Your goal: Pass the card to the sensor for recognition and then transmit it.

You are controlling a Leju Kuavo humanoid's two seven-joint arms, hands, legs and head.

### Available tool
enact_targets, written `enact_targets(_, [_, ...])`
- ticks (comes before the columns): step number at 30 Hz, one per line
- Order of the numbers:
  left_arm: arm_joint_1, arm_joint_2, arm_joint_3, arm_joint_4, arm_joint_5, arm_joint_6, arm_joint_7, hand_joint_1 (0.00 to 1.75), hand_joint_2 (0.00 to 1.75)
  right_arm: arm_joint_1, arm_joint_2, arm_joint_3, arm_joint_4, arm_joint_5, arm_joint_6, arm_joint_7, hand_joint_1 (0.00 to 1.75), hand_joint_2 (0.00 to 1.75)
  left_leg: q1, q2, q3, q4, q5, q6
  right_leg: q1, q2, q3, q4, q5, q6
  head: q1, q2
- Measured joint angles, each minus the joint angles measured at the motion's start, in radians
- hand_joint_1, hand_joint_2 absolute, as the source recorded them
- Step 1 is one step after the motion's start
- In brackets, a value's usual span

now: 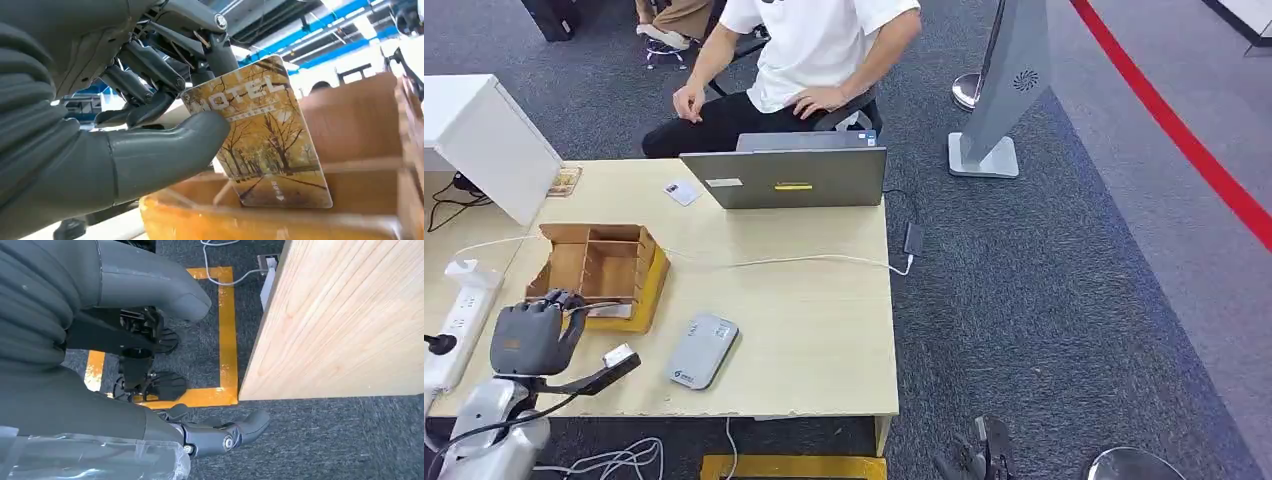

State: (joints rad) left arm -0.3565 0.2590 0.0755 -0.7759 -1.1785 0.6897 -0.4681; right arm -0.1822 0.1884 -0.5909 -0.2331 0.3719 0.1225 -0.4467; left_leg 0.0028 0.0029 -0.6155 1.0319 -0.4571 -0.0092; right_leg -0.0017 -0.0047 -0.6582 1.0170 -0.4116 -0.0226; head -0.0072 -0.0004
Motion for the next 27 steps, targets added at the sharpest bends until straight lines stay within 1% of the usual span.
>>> enact_targets(3, [-0.013,0.008,0.000,-0.048,0.041,-0.021,0.010,1.75,1.75,-0.001,0.000,0.001,0.000,-0.002,-0.001,0.002,0.00,1.75,0.000,0.000,0.000,0.000,0.000,0.000,0.000,0.000,0.000,0.000,0.000,0.000,0.000,0.000])
enact_targets(6, [-0.028,0.015,0.000,-0.100,0.050,-0.051,0.027,1.75,1.75,-0.003,0.000,0.002,0.000,-0.002,-0.001,0.004,0.00,1.75,0.000,0.000,0.000,0.000,0.000,0.000,0.000,0.000,0.000,0.000,0.000,0.000,0.000,0.000])
enact_targets(10, [-0.031,0.018,-0.001,-0.134,0.052,-0.052,0.028,1.75,1.75,-0.003,0.000,0.003,0.000,-0.003,-0.001,0.004,0.00,1.75,0.000,0.000,0.000,0.000,0.000,0.000,0.000,0.000,0.000,0.000,0.000,0.000,0.000,0.000])
enact_targets(15, [-0.031,0.018,-0.001,-0.151,0.052,-0.051,0.028,1.75,1.75,-0.003,0.000,0.003,0.000,-0.003,-0.001,0.004,0.00,1.75,0.000,0.000,0.000,0.000,0.000,0.000,0.000,0.000,0.000,0.000,0.000,0.000,0.000,0.000])
enact_targets(18, [-0.034,0.018,-0.001,-0.171,0.071,-0.042,0.019,1.75,1.75,-0.003,0.000,0.003,0.000,-0.005,-0.001,0.004,0.00,1.75,0.000,0.000,0.000,0.000,0.000,0.000,0.000,0.000,0.000,0.000,0.000,0.000,0.000,0.000])
enact_targets(20, [-0.042,0.023,-0.003,-0.207,0.083,-0.068,0.035,1.75,1.75,-0.004,0.000,0.003,0.000,-0.005,-0.002,0.004,0.00,1.75,0.000,0.000,0.000,0.000,0.000,0.000,0.000,0.000,0.000,0.000,0.000,0.000,0.000,0.000])
enact_targets(22, [-0.069,0.033,-0.012,-0.238,0.078,-0.125,0.071,1.75,1.75,-0.004,0.000,0.003,0.000,-0.005,-0.002,0.008,0.00,1.75,0.000,0.000,0.000,0.000,0.000,0.000,0.000,0.000,0.000,0.000,0.000,-0.001,0.000,0.000])
enact_targets(24, [-0.112,0.043,-0.016,-0.239,0.071,-0.168,0.102,1.75,1.75,-0.008,0.000,0.004,0.000,0.000,-0.002,0.015,0.00,1.75,0.000,0.000,0.000,0.000,0.001,-0.001,0.000,0.000,0.000,0.000,0.001,-0.001,0.000,0.000])
enact_targets(25, [-0.140,0.048,-0.019,-0.230,0.063,-0.176,0.114,1.75,1.75,-0.009,0.000,0.005,0.000,0.005,-0.002,0.018,0.00,1.75,0.000,0.000,0.000,0.000,0.001,-0.001,0.000,0.000,0.000,0.000,0.002,-0.002,0.000,0.000])
enact_targets(27, [-0.207,0.055,-0.025,-0.167,0.054,-0.178,0.119,1.75,1.75,-0.015,0.000,0.009,0.000,0.010,-0.002,0.026,0.00,1.75,0.000,0.000,0.000,0.000,0.003,-0.002,0.000,0.000,0.000,0.000,0.003,-0.002,0.001,0.000])
